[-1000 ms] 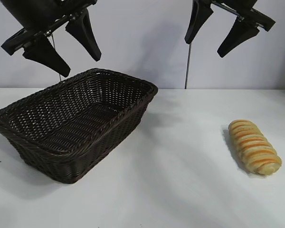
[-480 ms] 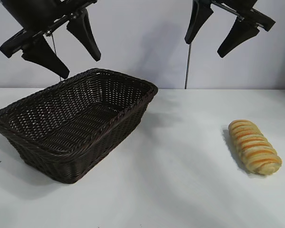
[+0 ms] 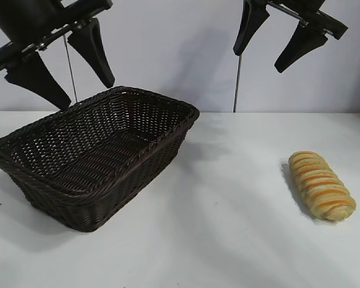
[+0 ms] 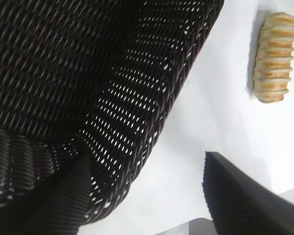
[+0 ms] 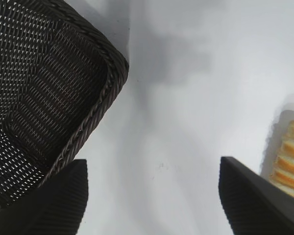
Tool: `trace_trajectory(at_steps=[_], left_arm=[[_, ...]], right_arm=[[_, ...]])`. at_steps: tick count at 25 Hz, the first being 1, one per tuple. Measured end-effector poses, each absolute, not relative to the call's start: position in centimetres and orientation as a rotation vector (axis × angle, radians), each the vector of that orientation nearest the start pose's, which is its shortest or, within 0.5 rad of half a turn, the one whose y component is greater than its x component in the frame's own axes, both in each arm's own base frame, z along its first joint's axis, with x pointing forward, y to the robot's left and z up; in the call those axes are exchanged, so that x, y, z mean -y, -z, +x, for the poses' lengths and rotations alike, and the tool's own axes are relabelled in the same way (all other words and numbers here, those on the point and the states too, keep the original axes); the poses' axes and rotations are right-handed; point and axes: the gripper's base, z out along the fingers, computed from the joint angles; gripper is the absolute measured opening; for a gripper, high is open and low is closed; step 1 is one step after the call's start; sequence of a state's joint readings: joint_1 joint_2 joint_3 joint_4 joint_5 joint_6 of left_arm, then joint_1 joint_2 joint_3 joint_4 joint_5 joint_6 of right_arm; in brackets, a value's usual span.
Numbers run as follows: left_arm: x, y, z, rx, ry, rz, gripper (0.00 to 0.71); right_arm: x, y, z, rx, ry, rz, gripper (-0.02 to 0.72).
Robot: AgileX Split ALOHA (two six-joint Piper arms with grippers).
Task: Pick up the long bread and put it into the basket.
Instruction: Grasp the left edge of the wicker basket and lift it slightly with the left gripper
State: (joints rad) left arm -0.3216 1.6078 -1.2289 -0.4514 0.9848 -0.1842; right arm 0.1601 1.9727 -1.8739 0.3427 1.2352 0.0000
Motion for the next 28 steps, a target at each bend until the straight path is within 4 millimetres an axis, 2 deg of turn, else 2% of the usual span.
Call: trace_trajectory(at_steps=[6,10,16,22,28], left_arm=[[12.0,-26.2,27.9,-2.866,0.616,-0.383,0.478],[11.5,-25.5,27.8,-2.853,0.559,-0.615,0.478],[10.8,-25.3,28.2,-2.763,0.486,-0.909,0.478],[10.3,-24.7,28.0,-2.716,0.425,-1.077,0.478],[9.9,-22.5,26.8,-2.763,0.379,-1.114,0.478]], right_arm=[[-9.6,-30.6,41.6,-2.799,-0.519,-0.139,0.538],[-9.6,-30.6,41.6,-2.799,-0.519,-0.139,0.538],[-9.6,-30.6,41.6,-2.799,-0.519,-0.139,0.538],[-9.6,-30.6,41.6,-2.799,-0.519,-0.139,0.538],[-9.6,-30.6,41.6,-2.799,-0.519,-0.139,0.538]])
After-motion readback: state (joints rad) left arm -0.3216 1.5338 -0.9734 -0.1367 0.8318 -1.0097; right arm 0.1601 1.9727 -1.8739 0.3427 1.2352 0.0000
